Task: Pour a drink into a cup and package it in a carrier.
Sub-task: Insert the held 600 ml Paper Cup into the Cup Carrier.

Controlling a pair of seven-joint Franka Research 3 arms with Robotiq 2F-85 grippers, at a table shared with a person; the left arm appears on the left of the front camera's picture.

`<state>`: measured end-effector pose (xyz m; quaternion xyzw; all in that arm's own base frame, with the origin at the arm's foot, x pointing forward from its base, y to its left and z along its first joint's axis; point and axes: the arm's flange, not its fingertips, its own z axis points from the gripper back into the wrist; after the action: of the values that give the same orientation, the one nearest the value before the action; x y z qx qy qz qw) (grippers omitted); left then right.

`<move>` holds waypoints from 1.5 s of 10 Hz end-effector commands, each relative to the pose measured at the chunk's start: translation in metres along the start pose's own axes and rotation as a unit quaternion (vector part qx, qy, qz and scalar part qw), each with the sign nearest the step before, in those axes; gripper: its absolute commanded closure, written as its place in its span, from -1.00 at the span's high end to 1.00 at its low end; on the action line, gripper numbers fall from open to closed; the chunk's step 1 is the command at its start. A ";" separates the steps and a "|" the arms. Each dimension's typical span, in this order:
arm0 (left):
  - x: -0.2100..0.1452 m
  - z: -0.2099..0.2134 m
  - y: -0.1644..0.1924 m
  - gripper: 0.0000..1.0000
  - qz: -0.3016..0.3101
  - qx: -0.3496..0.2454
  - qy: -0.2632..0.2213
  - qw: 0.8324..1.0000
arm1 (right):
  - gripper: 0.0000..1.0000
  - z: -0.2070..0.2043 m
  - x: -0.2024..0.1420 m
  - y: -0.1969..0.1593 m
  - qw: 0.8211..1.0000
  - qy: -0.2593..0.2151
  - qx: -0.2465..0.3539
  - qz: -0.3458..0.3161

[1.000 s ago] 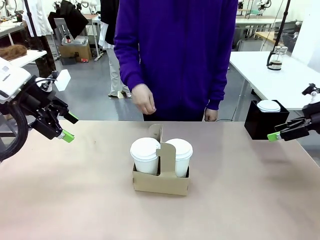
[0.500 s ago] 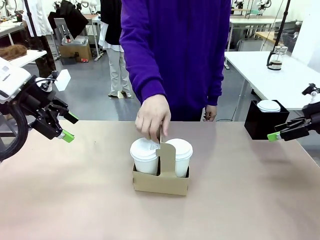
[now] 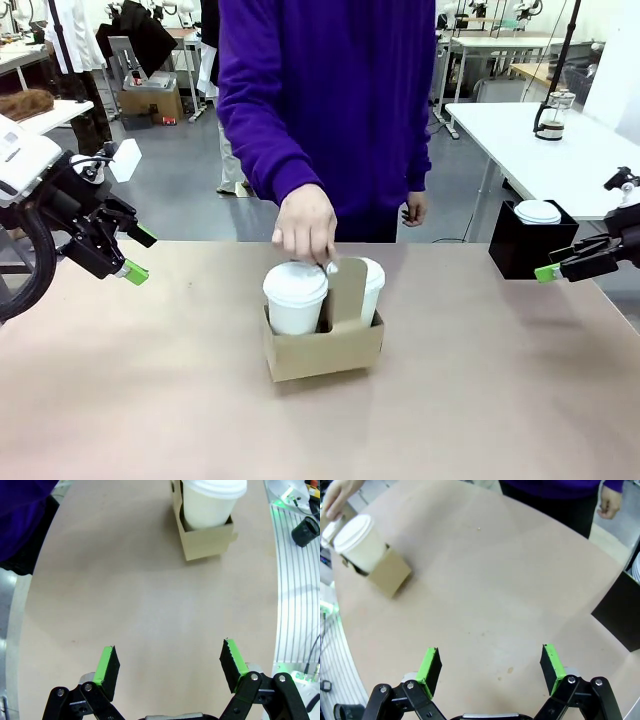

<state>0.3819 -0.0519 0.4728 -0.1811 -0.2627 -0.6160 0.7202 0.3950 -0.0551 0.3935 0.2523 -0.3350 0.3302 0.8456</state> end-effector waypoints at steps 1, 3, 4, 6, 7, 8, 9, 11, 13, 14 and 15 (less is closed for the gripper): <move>0.000 0.002 0.000 1.00 -0.005 -0.003 -0.005 1.000 | 1.00 0.002 0.000 -0.001 1.000 0.001 -0.004 0.009; 0.000 0.002 0.000 1.00 -0.005 -0.003 -0.005 1.000 | 1.00 0.002 0.000 -0.001 1.000 0.001 -0.004 0.009; 0.000 0.002 0.000 1.00 -0.005 -0.003 -0.005 1.000 | 1.00 0.002 0.000 -0.001 1.000 0.001 -0.004 0.009; 0.000 0.002 0.000 1.00 -0.005 -0.003 -0.005 1.000 | 1.00 0.002 0.000 -0.001 1.000 0.001 -0.004 0.009; 0.000 0.002 0.000 1.00 -0.005 -0.003 -0.005 1.000 | 1.00 0.002 0.000 -0.001 1.000 0.001 -0.004 0.009; 0.000 0.002 0.000 1.00 -0.005 -0.003 -0.005 1.000 | 1.00 0.002 0.000 -0.001 1.000 0.001 -0.004 0.009; 0.000 0.002 0.000 1.00 -0.005 -0.003 -0.005 1.000 | 1.00 0.002 0.000 -0.001 1.000 0.001 -0.004 0.009; 0.000 0.002 0.000 1.00 -0.005 -0.003 -0.005 1.000 | 1.00 0.002 0.000 -0.001 1.000 0.001 -0.004 0.009; 0.000 0.002 0.000 1.00 -0.005 -0.003 -0.005 1.000 | 1.00 0.002 0.000 -0.001 1.000 0.001 -0.004 0.009; 0.000 0.002 0.000 1.00 -0.005 -0.003 -0.005 1.000 | 1.00 0.002 0.000 -0.001 1.000 0.001 -0.004 0.009; 0.000 0.002 0.000 1.00 -0.005 -0.003 -0.005 1.000 | 1.00 0.002 0.000 -0.001 1.000 0.001 -0.004 0.009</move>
<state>0.3819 -0.0519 0.4728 -0.1811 -0.2626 -0.6160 0.7202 0.3950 -0.0550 0.3935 0.2523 -0.3350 0.3302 0.8456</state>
